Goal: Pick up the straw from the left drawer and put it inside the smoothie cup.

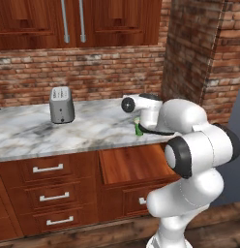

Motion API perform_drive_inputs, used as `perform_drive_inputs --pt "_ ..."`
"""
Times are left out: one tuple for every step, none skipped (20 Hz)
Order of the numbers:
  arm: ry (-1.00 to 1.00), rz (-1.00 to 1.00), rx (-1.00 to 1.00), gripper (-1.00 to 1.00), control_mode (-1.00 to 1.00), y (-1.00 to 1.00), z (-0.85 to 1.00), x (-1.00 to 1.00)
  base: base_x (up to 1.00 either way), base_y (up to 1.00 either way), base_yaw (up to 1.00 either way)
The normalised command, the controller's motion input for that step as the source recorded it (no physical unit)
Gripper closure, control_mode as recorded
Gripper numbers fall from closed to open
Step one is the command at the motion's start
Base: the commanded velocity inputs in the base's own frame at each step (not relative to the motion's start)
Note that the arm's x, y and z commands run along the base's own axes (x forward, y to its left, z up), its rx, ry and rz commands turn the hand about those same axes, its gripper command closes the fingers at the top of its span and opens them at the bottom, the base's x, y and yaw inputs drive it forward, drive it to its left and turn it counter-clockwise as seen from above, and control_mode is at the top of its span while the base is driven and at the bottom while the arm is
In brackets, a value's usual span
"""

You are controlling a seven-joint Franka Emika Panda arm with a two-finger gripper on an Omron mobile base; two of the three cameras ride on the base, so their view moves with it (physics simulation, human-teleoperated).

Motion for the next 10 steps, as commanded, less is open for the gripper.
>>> perform_drive_inputs --pt "0.08 0.0 0.0 1.0 -1.0 -0.2 -0.21 0.01 0.0 0.0 0.0" --pt "0.07 0.0 0.0 1.0 -1.0 -0.19 -0.21 0.0 0.0 0.0 0.0" --pt "0.07 0.0 0.0 1.0 -1.0 -0.16 -0.22 0.0 0.0 0.0 0.0" --pt "0.07 0.0 0.0 1.0 -1.0 -0.09 -0.23 0.02 0.0 0.0 0.0" --pt "0.03 0.0 0.0 1.0 -1.0 -0.04 -0.28 0.03 0.0 0.0 0.0" --pt "0.01 0.0 0.0 1.0 -1.0 -0.01 -0.28 0.06 0.0 0.0 0.0" --pt "0.0 0.0 0.0 1.0 -1.0 0.0 -0.27 0.1 0.0 0.0 0.0" --pt "0.0 0.0 0.0 1.0 -1.0 0.0 -0.27 0.11 0.0 0.0 0.0" --pt "0.0 0.0 0.0 1.0 -1.0 0.0 -0.29 0.11 0.0 0.0 0.0" --pt "0.0 0.0 0.0 1.0 -1.0 0.0 -0.3 0.12 0.0 0.0 0.0"
